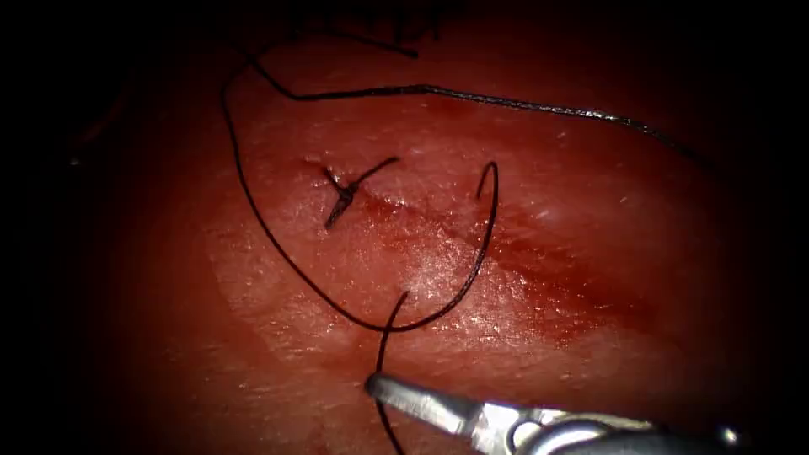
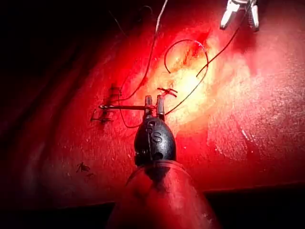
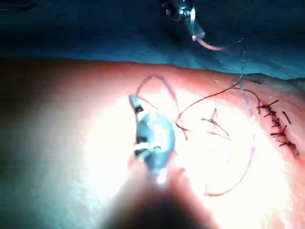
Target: Wound Closure
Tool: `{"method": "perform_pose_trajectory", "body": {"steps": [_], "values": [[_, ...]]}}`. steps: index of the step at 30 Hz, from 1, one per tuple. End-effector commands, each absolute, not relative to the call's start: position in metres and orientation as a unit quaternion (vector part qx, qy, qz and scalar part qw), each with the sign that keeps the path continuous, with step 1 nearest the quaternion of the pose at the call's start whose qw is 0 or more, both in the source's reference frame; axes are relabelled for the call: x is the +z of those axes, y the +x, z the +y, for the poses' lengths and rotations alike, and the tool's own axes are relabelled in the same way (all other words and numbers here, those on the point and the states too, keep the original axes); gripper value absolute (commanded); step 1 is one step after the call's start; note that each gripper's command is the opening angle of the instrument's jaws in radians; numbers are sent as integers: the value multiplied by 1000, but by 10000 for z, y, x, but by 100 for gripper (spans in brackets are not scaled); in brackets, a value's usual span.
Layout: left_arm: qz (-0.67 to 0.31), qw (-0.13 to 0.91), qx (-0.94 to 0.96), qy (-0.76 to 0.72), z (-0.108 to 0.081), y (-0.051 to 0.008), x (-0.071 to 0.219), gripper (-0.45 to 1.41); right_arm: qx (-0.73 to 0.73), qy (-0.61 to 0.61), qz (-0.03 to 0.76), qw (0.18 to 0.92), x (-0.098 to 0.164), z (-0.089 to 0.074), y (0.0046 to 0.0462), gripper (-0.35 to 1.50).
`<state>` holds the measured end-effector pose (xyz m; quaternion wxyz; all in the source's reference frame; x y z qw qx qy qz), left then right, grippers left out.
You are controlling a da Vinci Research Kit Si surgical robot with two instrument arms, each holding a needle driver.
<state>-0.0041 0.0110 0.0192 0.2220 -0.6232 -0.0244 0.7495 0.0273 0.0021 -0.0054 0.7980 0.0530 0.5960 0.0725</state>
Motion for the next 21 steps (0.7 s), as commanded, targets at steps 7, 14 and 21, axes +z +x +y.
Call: {"method": "perform_pose_trajectory", "body": {"steps": [7,14,21], "values": [[-25,221,750,-624,109,-47,199,-45,59,40,574,816,-26,35,282,124],[-25,220,750,-623,109,-47,200,-45,53,32,555,829,-18,59,276,119],[-27,221,751,-622,108,-47,201,-45,42,29,537,842,13,57,290,119]]}}
